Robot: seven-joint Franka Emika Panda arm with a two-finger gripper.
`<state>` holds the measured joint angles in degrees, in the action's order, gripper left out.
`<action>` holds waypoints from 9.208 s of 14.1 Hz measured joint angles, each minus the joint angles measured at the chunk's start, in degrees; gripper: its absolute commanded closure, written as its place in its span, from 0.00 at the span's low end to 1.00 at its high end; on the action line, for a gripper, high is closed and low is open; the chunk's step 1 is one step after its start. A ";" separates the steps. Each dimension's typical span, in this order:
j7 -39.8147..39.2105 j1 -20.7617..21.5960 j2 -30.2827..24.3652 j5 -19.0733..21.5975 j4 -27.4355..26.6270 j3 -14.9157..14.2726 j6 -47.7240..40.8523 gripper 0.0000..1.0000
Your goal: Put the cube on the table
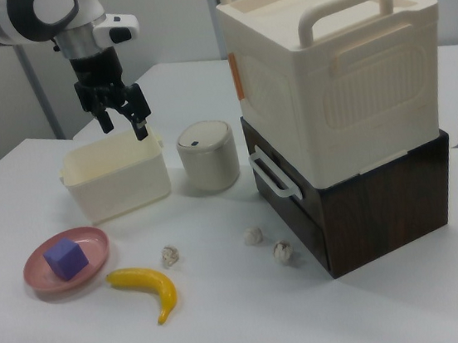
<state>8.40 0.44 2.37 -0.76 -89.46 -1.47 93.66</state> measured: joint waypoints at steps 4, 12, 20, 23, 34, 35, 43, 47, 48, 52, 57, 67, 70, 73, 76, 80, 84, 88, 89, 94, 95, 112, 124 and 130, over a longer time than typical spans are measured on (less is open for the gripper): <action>0.00 0.00 0.22 0.00 -0.25 0.24 0.00 0.00; -5.67 0.04 0.18 -1.76 -2.97 3.37 -7.10 0.00; -5.51 0.48 0.36 -4.27 -10.22 16.02 -7.43 0.00; 0.16 0.57 0.85 -4.28 -14.11 21.41 -3.44 0.00; 26.71 6.03 13.86 -14.49 -19.58 24.23 17.97 0.00; 27.08 6.50 13.90 -14.50 -19.58 24.24 17.97 0.00; 27.52 7.57 14.30 -15.90 -22.00 24.20 17.95 0.02; 27.66 7.28 14.32 -16.02 -21.92 24.02 17.94 0.00; 27.74 7.28 14.26 -16.03 -21.83 24.02 17.56 0.00; 27.90 6.48 11.47 -16.07 -21.46 23.98 14.55 0.00; 27.90 6.28 10.45 -16.07 -20.63 23.97 11.38 0.00; 27.96 6.25 9.97 -16.06 -20.49 23.97 3.52 0.00; 28.13 6.17 9.97 -15.91 -20.40 24.00 3.52 0.00; 30.60 6.16 9.97 -14.51 -20.17 26.03 3.85 0.00; 36.30 6.40 10.06 -14.12 -20.29 27.70 8.01 0.00; 37.48 6.28 11.32 -14.11 -20.40 27.72 11.61 0.00; 37.63 5.45 13.95 -14.13 -20.45 27.71 11.78 0.00; 37.64 4.03 14.61 -14.50 -20.38 27.69 11.93 0.00; 37.64 3.85 14.67 -14.71 -20.39 27.69 11.93 0.00; 37.64 3.59 15.54 -15.54 -20.85 27.69 11.93 0.43; 37.64 3.59 15.98 -15.54 -20.90 27.69 11.93 0.58; 37.64 -9.78 15.00 -15.55 -10.40 27.39 8.93 0.93; 37.64 -15.23 18.56 -16.66 -10.09 17.45 14.65 0.99; 37.65 -15.26 20.08 -18.68 -10.09 16.90 15.00 0.00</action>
<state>46.05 -14.82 22.45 -19.44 -99.55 15.43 108.67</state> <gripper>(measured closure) 0.414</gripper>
